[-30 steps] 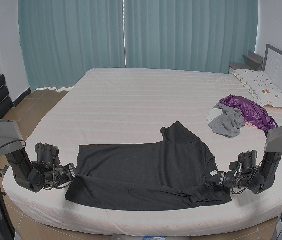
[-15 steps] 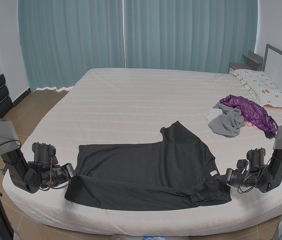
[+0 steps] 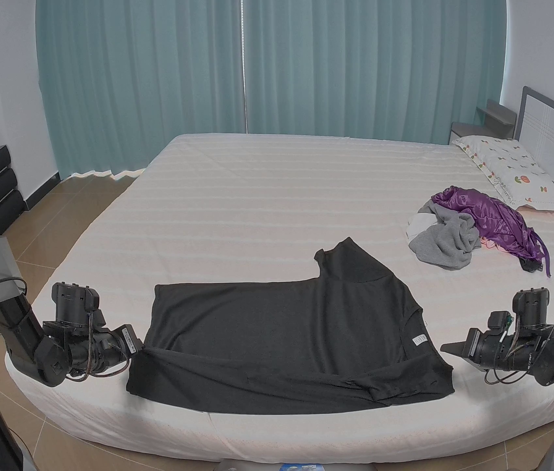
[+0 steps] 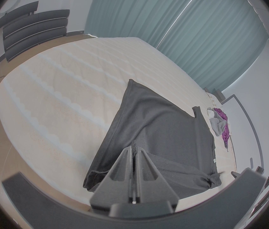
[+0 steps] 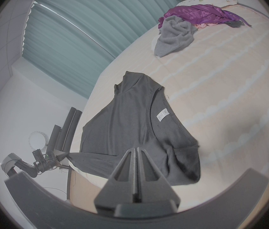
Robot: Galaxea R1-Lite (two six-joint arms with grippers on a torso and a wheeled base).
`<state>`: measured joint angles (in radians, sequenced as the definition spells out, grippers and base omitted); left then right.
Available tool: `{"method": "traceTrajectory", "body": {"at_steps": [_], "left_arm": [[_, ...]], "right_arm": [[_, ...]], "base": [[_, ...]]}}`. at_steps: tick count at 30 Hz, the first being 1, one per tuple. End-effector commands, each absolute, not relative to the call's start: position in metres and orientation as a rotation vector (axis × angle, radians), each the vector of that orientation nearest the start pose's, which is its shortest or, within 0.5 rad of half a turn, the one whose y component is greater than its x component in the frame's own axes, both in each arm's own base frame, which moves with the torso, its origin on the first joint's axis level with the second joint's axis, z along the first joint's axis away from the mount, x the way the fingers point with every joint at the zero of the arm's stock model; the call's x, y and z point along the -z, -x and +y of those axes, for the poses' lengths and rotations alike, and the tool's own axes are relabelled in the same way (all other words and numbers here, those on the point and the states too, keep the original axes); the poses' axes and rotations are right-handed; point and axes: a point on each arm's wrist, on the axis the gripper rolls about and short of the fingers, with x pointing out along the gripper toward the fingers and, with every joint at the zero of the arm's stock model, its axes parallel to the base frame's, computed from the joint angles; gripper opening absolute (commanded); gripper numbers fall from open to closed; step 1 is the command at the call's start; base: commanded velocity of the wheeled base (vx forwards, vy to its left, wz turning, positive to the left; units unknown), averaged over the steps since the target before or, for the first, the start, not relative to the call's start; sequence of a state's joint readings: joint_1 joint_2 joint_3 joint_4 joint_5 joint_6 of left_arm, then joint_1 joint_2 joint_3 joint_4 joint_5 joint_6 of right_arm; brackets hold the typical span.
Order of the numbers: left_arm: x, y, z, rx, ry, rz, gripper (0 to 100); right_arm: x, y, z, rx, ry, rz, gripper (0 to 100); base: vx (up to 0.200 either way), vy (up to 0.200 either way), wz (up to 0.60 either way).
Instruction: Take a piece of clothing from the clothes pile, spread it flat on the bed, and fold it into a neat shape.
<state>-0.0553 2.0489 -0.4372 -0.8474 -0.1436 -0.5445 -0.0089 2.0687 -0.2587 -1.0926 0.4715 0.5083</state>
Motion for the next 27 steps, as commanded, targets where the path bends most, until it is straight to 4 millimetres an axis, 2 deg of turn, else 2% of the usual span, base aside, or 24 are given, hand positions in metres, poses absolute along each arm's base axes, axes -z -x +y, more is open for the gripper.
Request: {"method": "traceTrajectory", "body": {"at_steps": [1,7,10,12,13,14,17,18,20,21,23,27], "left_arm": [[-0.027,-0.268,-0.018,-0.018,0.551,0.785,0],[-0.031,-0.255,-0.018,-0.009,0.552,0.792,0],[-0.032,-0.255,-0.02,-0.005,0.552,0.792,0],[-0.03,-0.257,-0.02,-0.003,0.551,0.796,0],[-0.03,-0.257,-0.02,-0.003,0.551,0.796,0],[-0.029,-0.258,-0.022,0.002,0.549,0.799,0],[-0.027,-0.259,-0.024,0.012,0.549,0.812,0],[-0.027,-0.259,-0.024,0.012,0.549,0.812,0],[-0.024,-0.261,-0.024,0.019,0.553,0.824,0],[-0.024,-0.261,-0.024,0.019,0.553,0.824,0],[-0.02,-0.261,-0.024,0.016,0.551,0.837,0],[-0.015,-0.263,-0.024,0.015,0.553,0.838,0]], "right_arm": [[-0.032,-0.233,0.002,-0.248,-0.667,0.746,0],[-0.034,-0.218,-0.002,-0.245,-0.689,0.758,0],[-0.03,-0.221,-0.002,-0.243,-0.69,0.773,0],[-0.02,-0.234,0.001,-0.24,-0.685,0.799,0],[-0.02,-0.234,0.001,-0.24,-0.685,0.799,0],[-0.012,-0.244,0.007,-0.253,-0.679,0.825,100],[0.008,-0.26,0.015,-0.253,-0.67,0.886,100],[0.008,-0.26,0.015,-0.253,-0.67,0.886,100],[0.029,-0.281,0.026,-0.228,-0.635,0.909,100],[0.029,-0.281,0.026,-0.228,-0.635,0.909,100],[0.04,-0.297,0.034,-0.214,-0.604,0.899,100],[0.041,-0.311,0.041,-0.225,-0.59,0.91,100]], "base": [[0.0,0.0,0.0],[0.0,0.0,0.0],[0.0,0.0,0.0],[0.0,0.0,0.0],[0.0,0.0,0.0],[0.0,0.0,0.0],[0.0,0.0,0.0],[0.0,0.0,0.0],[0.0,0.0,0.0],[0.0,0.0,0.0],[0.0,0.0,0.0],[0.0,0.0,0.0]]}}
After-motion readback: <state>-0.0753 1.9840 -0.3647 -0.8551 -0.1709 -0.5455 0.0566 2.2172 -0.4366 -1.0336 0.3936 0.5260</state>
